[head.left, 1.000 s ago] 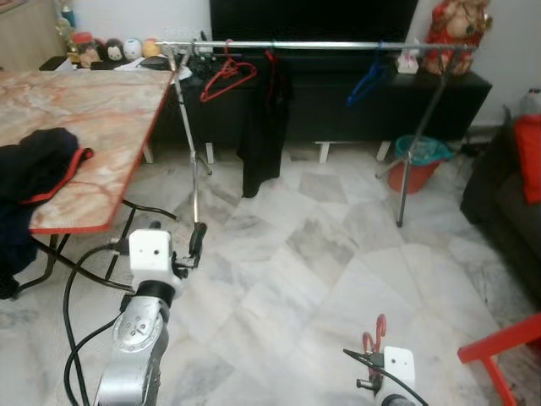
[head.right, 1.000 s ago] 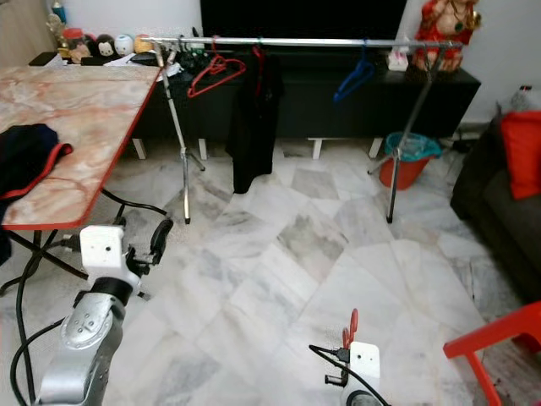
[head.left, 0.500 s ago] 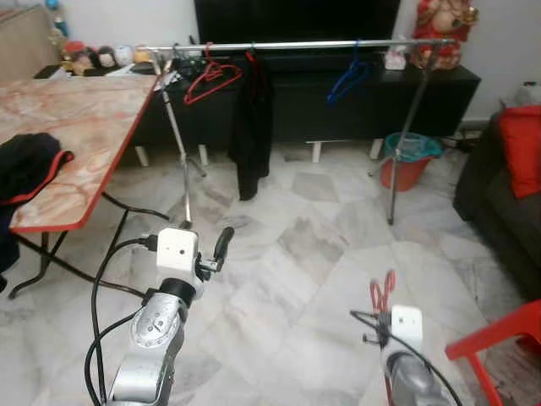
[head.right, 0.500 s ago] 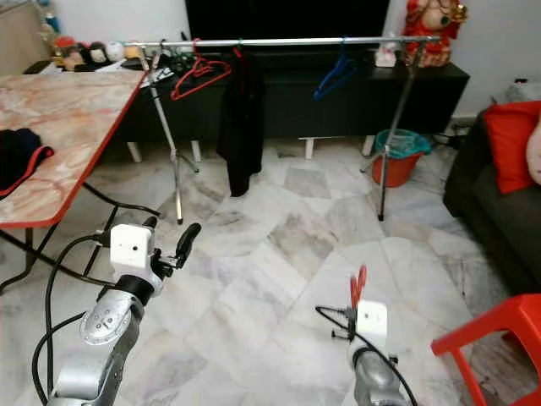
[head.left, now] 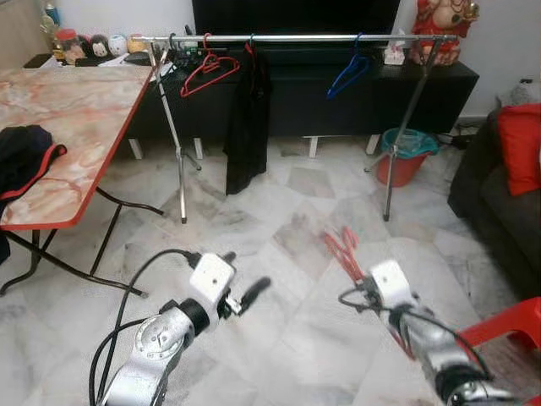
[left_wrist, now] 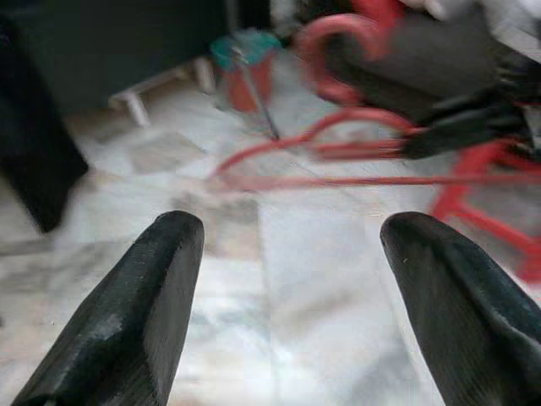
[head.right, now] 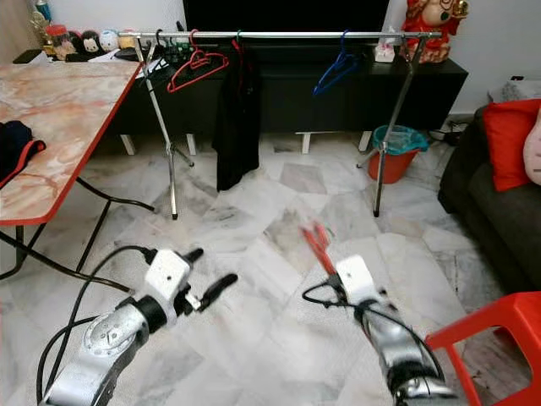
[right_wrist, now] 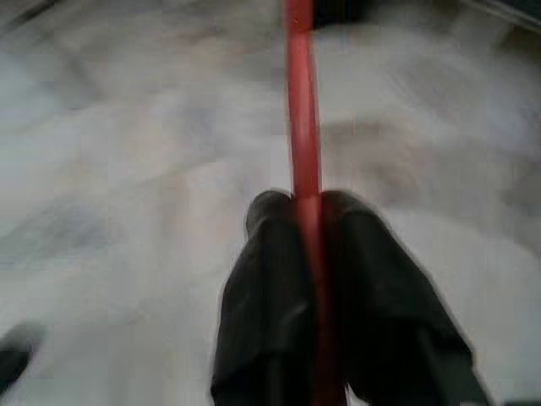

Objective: Hang hanger

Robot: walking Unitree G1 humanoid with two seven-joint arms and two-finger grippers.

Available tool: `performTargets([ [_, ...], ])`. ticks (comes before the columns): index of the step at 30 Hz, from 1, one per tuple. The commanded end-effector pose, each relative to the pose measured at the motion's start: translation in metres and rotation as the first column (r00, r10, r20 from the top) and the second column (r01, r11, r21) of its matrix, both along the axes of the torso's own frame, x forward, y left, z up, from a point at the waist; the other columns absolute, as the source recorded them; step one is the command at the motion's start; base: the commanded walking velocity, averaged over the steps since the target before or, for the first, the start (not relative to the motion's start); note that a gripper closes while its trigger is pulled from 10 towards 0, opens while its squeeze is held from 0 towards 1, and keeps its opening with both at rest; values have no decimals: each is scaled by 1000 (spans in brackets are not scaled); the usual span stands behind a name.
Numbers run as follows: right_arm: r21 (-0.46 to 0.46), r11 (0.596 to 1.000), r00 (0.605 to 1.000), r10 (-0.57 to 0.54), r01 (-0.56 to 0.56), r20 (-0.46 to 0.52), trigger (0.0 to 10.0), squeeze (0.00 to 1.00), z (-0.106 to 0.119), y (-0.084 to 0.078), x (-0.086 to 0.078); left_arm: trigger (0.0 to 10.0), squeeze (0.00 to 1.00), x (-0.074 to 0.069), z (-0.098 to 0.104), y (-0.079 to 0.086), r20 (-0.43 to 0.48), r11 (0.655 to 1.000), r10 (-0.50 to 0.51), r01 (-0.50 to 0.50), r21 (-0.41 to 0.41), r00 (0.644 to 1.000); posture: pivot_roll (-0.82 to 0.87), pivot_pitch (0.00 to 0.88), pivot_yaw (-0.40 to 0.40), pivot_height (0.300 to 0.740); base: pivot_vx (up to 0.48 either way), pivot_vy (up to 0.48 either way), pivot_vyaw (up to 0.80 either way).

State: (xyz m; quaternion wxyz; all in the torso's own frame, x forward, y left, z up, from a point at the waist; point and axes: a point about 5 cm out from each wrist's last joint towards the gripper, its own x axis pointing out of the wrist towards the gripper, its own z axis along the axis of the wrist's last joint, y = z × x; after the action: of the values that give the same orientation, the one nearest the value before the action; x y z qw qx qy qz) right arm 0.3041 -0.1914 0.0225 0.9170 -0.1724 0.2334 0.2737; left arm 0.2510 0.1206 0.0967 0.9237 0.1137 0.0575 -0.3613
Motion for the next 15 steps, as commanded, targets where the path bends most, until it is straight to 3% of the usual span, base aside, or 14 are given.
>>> performTargets([
  [1,-11,990,989,142,-142,-44,10000,0,-1,10,-3,10000,0,-5,-1,-2,-35,997,-71,71,17,997,96,0,-62,740,0,0,0],
  [3,-2,980,978,199,-200,-59,10000,0,2,14,-2,10000,0,-8,-5,-2,-66,993,-111,114,44,992,102,0,-65,740,0,0,0],
  [8,76,888,881,459,-453,-119,10000,0,14,28,-5,10000,0,-16,-14,-2,-156,963,-237,253,94,959,99,0,-65,740,0,0,0],
  [9,103,855,846,517,-508,-129,10000,0,18,30,-6,10000,0,-17,-15,-4,-172,953,-268,287,99,948,98,0,-69,740,0,0,0],
  [15,125,796,784,605,-592,-141,10000,0,27,31,-7,10000,0,-18,-18,-7,-220,920,-340,372,126,914,100,0,-87,740,0,0,0],
])
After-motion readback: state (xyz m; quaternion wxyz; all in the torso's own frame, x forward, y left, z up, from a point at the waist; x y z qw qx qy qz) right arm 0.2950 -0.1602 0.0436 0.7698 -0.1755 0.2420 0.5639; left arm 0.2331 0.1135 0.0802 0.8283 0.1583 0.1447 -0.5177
